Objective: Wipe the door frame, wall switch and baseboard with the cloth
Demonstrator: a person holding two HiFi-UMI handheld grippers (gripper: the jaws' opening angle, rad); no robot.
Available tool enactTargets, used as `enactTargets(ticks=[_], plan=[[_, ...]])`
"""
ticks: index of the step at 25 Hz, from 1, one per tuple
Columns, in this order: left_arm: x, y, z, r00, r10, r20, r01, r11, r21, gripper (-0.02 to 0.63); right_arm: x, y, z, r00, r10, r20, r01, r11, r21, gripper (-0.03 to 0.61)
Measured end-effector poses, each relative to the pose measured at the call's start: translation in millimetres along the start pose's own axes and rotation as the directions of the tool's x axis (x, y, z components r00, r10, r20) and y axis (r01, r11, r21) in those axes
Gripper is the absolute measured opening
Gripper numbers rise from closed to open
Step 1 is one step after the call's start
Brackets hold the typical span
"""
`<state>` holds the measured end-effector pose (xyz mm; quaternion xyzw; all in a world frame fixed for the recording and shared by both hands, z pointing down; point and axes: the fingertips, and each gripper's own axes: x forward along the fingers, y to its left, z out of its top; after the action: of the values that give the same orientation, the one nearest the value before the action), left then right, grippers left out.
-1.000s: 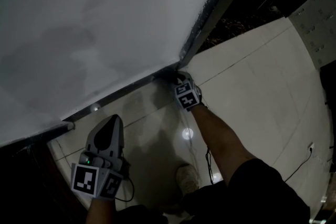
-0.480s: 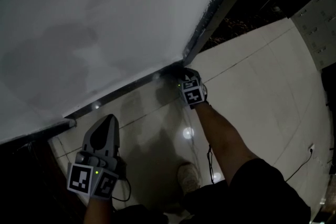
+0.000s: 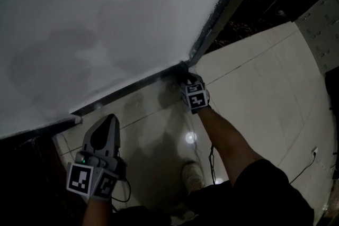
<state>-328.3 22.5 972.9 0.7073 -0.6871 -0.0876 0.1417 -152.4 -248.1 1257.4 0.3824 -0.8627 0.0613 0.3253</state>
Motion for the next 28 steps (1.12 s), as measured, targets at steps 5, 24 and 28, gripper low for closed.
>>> enactTargets(ticks=[5,24,28], plan=[[-29.0,16.1,15.3,0.999,0.034,0.026,-0.034,0.999,0.008,0.003,-17.9,93.7,5.5,0.990,0.143,0.022,-0.140,0.984,-0.109,0.095],[-177.9,94.3,37.0,0.969,0.247,0.017,-0.247,0.969,0.019,0.003,-73.5,492.8,42.0,0.648,0.762,-0.021,-0.691,0.575,-0.438,0.095],[-187.4,92.9,42.2,0.970,0.242,0.027,-0.241,0.970,-0.006,0.003,-57.0,519.7,51.1,0.658,0.753,-0.012,-0.672,0.581,-0.459,0.095]])
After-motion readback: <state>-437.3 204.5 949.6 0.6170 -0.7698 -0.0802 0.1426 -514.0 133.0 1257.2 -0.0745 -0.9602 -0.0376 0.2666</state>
